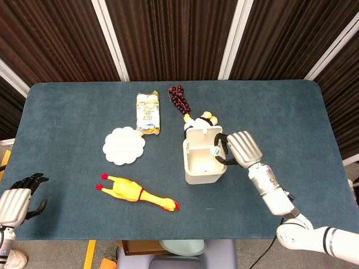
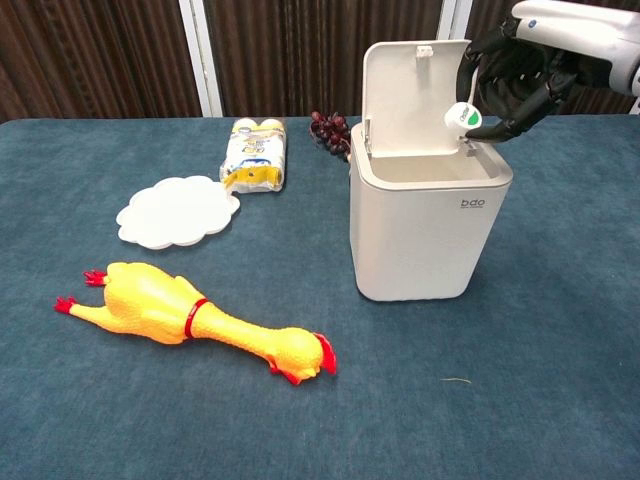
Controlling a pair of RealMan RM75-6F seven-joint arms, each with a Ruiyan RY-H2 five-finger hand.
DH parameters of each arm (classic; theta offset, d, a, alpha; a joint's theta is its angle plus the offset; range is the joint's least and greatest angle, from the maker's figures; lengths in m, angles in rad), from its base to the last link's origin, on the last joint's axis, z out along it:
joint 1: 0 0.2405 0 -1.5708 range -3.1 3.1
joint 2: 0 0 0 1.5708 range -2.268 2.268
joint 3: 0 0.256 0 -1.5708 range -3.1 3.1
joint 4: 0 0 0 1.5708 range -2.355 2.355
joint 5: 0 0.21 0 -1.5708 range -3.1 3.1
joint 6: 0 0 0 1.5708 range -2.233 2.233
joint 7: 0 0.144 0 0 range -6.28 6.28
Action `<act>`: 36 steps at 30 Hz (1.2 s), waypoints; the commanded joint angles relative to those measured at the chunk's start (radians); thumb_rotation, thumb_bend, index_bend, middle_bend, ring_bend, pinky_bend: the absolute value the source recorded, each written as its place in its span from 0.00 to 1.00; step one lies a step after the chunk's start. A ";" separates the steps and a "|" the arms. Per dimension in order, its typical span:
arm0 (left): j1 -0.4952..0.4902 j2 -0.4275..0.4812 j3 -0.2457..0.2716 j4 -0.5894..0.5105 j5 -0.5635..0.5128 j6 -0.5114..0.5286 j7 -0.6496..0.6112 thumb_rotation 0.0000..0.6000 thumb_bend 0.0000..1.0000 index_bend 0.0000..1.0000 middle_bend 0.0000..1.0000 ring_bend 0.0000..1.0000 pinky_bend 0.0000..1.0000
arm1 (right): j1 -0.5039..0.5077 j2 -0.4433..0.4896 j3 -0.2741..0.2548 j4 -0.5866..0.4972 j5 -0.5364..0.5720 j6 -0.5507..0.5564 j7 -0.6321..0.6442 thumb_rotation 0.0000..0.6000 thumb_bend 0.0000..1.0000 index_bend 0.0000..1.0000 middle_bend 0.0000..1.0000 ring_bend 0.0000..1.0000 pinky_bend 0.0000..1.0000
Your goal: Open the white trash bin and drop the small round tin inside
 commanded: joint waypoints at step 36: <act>0.002 -0.014 0.013 -0.012 0.021 0.008 0.057 1.00 0.41 0.26 0.17 0.22 0.28 | -0.515 0.120 -0.252 0.123 -0.124 0.522 -0.002 1.00 0.07 0.18 0.19 0.06 0.09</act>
